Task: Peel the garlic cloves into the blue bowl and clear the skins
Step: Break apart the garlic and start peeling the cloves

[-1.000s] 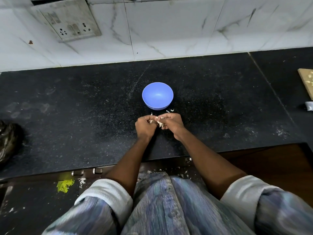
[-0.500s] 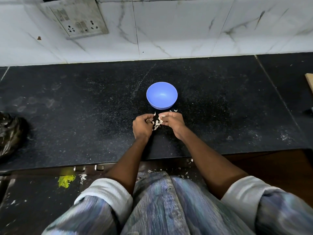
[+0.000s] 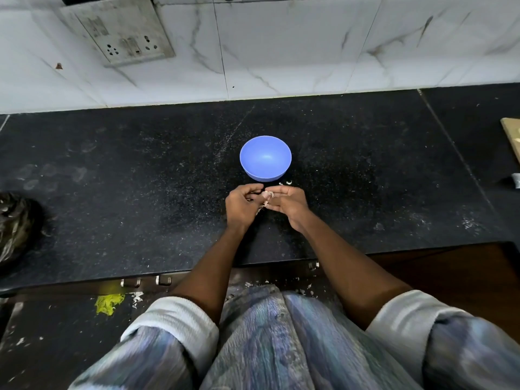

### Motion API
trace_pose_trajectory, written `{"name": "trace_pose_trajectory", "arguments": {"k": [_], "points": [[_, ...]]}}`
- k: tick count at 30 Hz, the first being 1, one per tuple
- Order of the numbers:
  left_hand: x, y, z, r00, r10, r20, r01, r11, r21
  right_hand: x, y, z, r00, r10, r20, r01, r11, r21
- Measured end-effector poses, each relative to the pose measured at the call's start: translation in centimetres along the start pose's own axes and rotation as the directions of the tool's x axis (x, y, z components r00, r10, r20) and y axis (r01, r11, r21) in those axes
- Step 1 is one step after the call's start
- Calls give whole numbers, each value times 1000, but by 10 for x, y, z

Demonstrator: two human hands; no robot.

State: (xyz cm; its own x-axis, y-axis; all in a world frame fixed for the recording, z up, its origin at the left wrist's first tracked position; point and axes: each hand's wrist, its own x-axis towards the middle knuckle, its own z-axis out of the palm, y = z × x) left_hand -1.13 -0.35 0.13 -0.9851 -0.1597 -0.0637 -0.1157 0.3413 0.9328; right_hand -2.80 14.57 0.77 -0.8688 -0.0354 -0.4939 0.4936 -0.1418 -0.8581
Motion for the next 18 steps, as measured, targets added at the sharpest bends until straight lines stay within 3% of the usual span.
{"name": "trace_pose_trajectory", "arguments": {"k": [3,10,18], "points": [[-1,0,2,992,-76,97,84,993,-87,-3,1,-4,999,6,46,-8,999,37],[-6,4,8,967,-249,47,253,940,-231,-4,1,-9,998,19,52,-20,1000,20],[-1,-2,15,964,-265,2,260,943,-206,-5,-1,-13,998,46,31,-47,997,54]]}}
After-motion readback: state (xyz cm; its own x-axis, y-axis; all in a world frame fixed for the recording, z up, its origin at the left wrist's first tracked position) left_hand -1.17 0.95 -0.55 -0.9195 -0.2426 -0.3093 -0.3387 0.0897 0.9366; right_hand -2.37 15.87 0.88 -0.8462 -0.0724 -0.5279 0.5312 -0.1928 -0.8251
